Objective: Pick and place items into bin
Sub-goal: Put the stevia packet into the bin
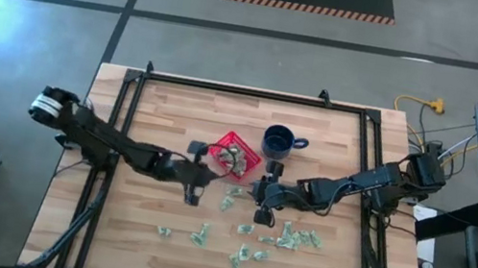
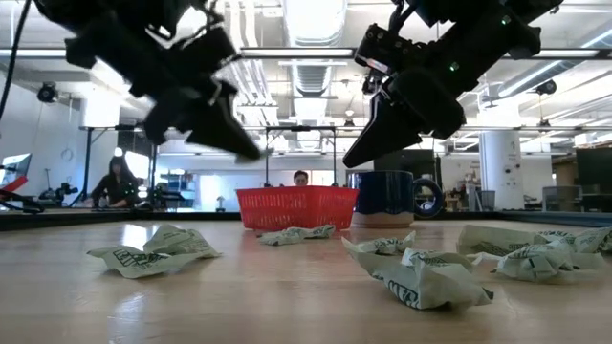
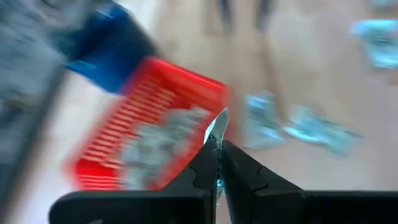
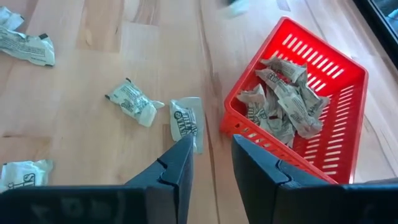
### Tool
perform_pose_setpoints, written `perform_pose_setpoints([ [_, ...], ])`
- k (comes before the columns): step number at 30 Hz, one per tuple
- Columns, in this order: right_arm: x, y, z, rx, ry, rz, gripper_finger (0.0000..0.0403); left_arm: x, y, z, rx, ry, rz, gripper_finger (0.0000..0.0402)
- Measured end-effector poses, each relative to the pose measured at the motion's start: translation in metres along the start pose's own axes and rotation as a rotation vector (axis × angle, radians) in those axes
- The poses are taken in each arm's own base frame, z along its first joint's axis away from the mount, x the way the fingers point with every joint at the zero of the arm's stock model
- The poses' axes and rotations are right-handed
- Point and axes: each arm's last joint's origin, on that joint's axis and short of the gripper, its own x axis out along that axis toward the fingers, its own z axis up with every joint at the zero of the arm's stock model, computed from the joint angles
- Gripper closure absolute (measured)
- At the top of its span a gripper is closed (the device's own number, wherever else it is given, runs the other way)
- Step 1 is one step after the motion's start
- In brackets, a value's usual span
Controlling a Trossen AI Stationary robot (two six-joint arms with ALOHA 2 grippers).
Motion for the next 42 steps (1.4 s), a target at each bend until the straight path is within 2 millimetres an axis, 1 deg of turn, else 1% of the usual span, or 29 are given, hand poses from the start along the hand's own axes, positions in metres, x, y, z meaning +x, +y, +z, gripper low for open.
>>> perform_pose_setpoints([
  [3, 0.0, 0.002, 0.0, -0.001, 0.003, 0.055, 0.0304, 0.003, 0.009, 0.001, 0.045, -0.003, 0.095, 0.0401],
  [8, -0.002, 0.009, -0.001, 0.008, 0.016, 0.223, 0.0307, 0.02, 0.027, -0.003, 0.05, 0.034, 0.155, 0.0401],
  [12, -0.003, 0.014, -0.001, 0.046, 0.033, 0.346, 0.0304, 0.032, 0.039, -0.008, 0.033, 0.071, 0.169, 0.0401],
  [19, -0.007, 0.023, -0.002, 0.078, 0.044, 0.396, 0.0305, 0.048, 0.051, -0.005, -0.002, 0.093, 0.189, 0.04],
  [22, -0.009, 0.028, -0.002, 0.072, 0.044, 0.408, 0.0307, 0.05, 0.052, -0.003, -0.002, 0.097, 0.188, 0.0382],
  [26, -0.009, 0.032, -0.003, 0.095, 0.047, 0.414, 0.0303, 0.051, 0.052, -0.003, -0.001, 0.099, 0.185, 0.0337],
  [29, -0.004, 0.035, -0.007, 0.105, 0.063, 0.411, 0.0296, 0.05, 0.052, -0.002, -0.001, 0.097, 0.185, 0.0302],
  [32, 0.003, 0.039, -0.011, 0.103, 0.07, 0.412, 0.0289, 0.047, 0.051, 0.001, -0.002, 0.082, 0.184, 0.0277],
  [36, 0.012, 0.043, -0.017, 0.096, 0.095, 0.413, 0.0282, 0.043, 0.047, 0.004, 0.005, 0.068, 0.168, 0.026],
  [42, 0.017, 0.047, -0.024, 0.131, 0.14, 0.435, 0.028, 0.032, 0.038, 0.007, 0.014, 0.082, 0.128, 0.0257],
])
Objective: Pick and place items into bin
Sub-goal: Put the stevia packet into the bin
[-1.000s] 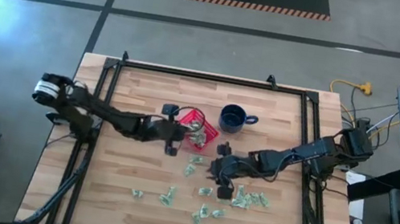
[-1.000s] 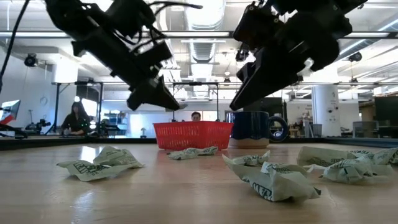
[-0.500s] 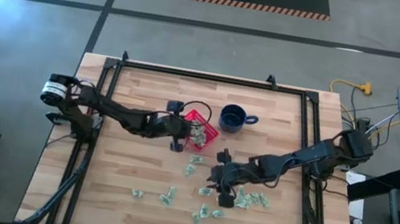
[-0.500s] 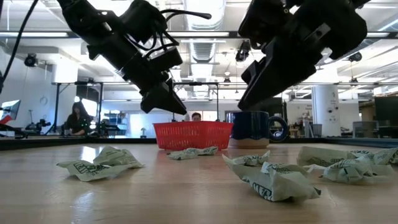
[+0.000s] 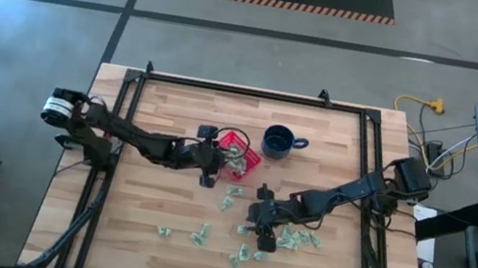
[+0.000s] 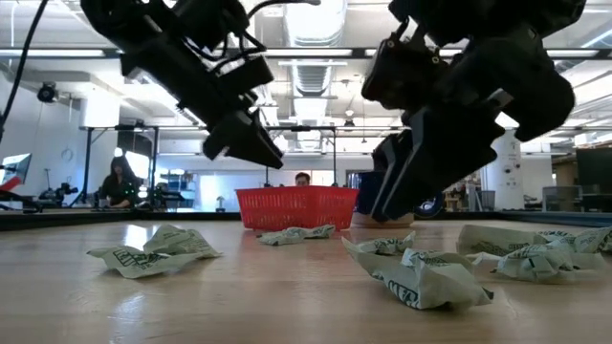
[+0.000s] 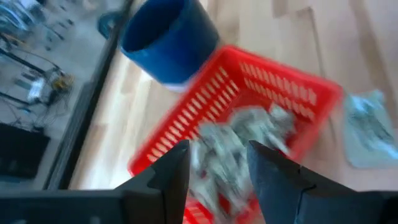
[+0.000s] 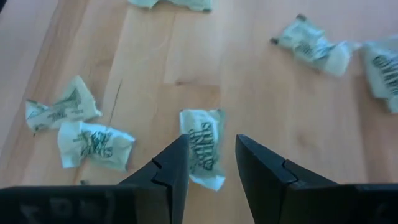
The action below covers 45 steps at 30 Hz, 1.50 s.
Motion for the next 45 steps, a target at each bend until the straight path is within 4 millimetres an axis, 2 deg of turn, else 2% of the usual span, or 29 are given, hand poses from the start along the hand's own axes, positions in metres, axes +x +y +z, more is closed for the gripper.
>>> perform_pose_setpoints([
  [16, 0.002, 0.0, -0.005, -0.004, 0.044, 0.011, 0.0322, -0.049, -0.006, -0.002, -0.115, 0.04, -0.084, 0.0257],
  [29, 0.015, -0.003, -0.013, -0.005, 0.067, -0.056, 0.0294, -0.068, -0.009, -0.001, -0.141, -0.018, -0.113, 0.0257],
  [33, 0.015, -0.003, -0.013, -0.01, 0.069, -0.058, 0.0319, -0.068, -0.01, -0.001, -0.139, -0.02, -0.117, 0.0257],
  [38, 0.014, -0.001, -0.012, -0.069, 0.064, -0.051, 0.0383, -0.07, -0.013, 0.0, -0.153, -0.023, -0.131, 0.0257],
  [45, 0.007, -0.001, -0.01, -0.105, 0.051, -0.085, 0.0394, -0.077, -0.025, -0.004, -0.12, 0.008, -0.19, 0.0257],
])
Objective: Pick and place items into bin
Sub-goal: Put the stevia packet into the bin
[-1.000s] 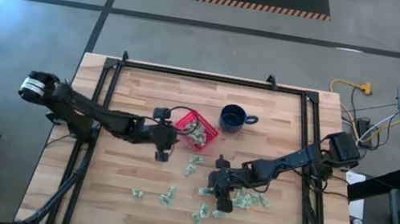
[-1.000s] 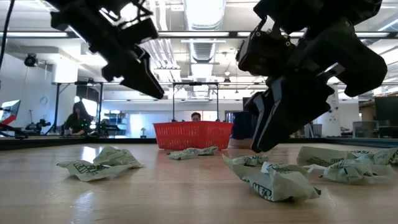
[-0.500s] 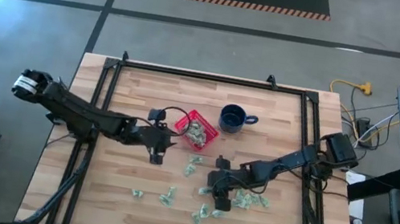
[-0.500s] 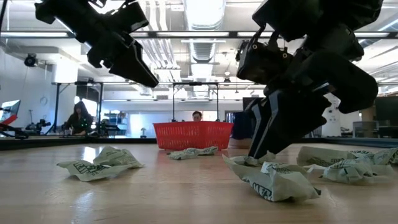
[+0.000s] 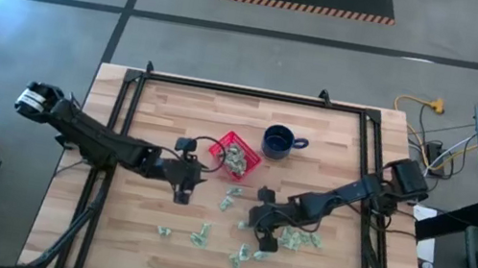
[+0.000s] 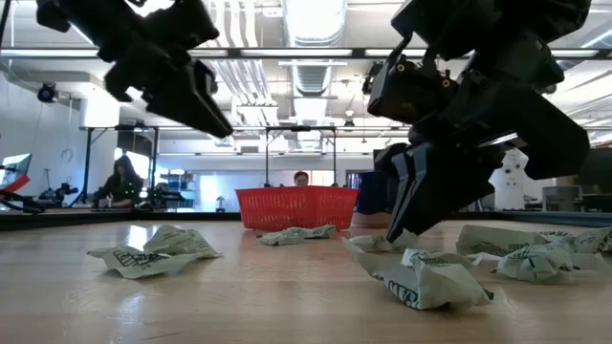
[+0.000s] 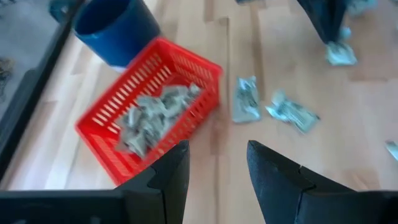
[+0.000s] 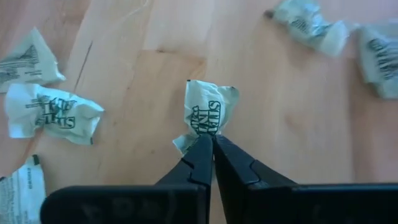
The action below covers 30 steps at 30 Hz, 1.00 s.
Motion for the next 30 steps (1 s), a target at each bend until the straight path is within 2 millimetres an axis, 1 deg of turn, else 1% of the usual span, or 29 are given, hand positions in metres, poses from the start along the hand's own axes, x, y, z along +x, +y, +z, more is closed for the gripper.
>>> perform_pose_setpoints([
  [6, -0.01, -0.002, 0.007, -0.061, -0.055, -0.084, 0.0394, -0.005, -0.011, -0.009, -0.008, 0.073, -0.043, 0.0257],
  [9, -0.019, -0.005, 0.013, -0.101, -0.097, -0.176, 0.0394, -0.008, -0.016, -0.012, -0.007, 0.096, -0.057, 0.0257],
  [13, -0.031, -0.011, 0.022, -0.155, -0.16, -0.405, 0.0394, -0.011, -0.022, -0.015, -0.005, 0.111, -0.088, 0.0257],
  [16, -0.038, -0.02, 0.03, -0.171, -0.221, -0.61, 0.0394, -0.013, -0.028, -0.016, 0.005, 0.117, -0.147, 0.0257],
  [18, -0.04, -0.029, 0.036, -0.168, -0.248, -0.686, 0.0394, -0.014, -0.03, -0.016, 0.002, 0.121, -0.188, 0.0257],
  [21, -0.041, -0.047, 0.042, -0.13, -0.278, -0.73, 0.0394, -0.016, -0.033, -0.016, -0.015, 0.13, -0.238, 0.0257],
  [24, -0.04, -0.067, 0.043, -0.084, -0.272, -0.738, 0.0394, -0.017, -0.037, -0.017, -0.032, 0.14, -0.29, 0.0257],
  [27, -0.04, -0.085, 0.043, -0.02, -0.271, -0.708, 0.0394, -0.02, -0.041, -0.017, -0.026, 0.147, -0.347, 0.0257],
  [30, -0.041, -0.098, 0.043, 0.015, -0.28, -0.649, 0.0394, -0.022, -0.045, -0.018, -0.037, 0.154, -0.382, 0.0257],
])
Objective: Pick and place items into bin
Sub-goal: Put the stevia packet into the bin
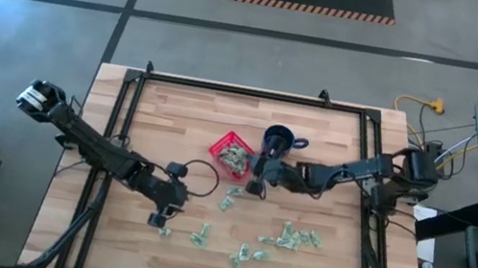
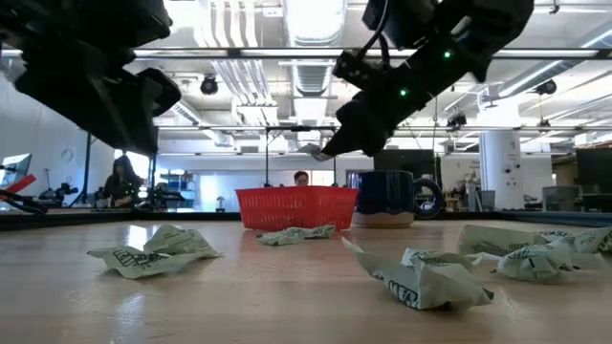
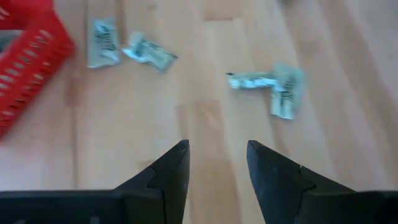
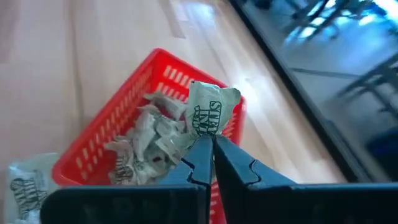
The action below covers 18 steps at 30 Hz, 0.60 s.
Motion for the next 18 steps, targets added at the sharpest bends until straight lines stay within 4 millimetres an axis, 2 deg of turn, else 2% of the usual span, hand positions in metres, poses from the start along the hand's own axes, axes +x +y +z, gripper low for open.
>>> perform_pose_setpoints([
  [4, 0.007, -0.01, -0.001, 0.029, 0.003, 0.064, 0.0394, -0.001, -0.005, -0.001, 0.008, 0.009, -0.047, 0.0257],
  [11, 0.01, -0.015, -0.002, 0.058, 0.01, 0.062, 0.0388, -0.001, -0.007, -0.002, -0.011, 0.016, -0.074, 0.0257],
  [18, 0.01, -0.015, -0.002, 0.051, 0.01, 0.063, 0.0321, -0.001, -0.009, -0.002, -0.04, 0.032, -0.129, 0.0257],
])
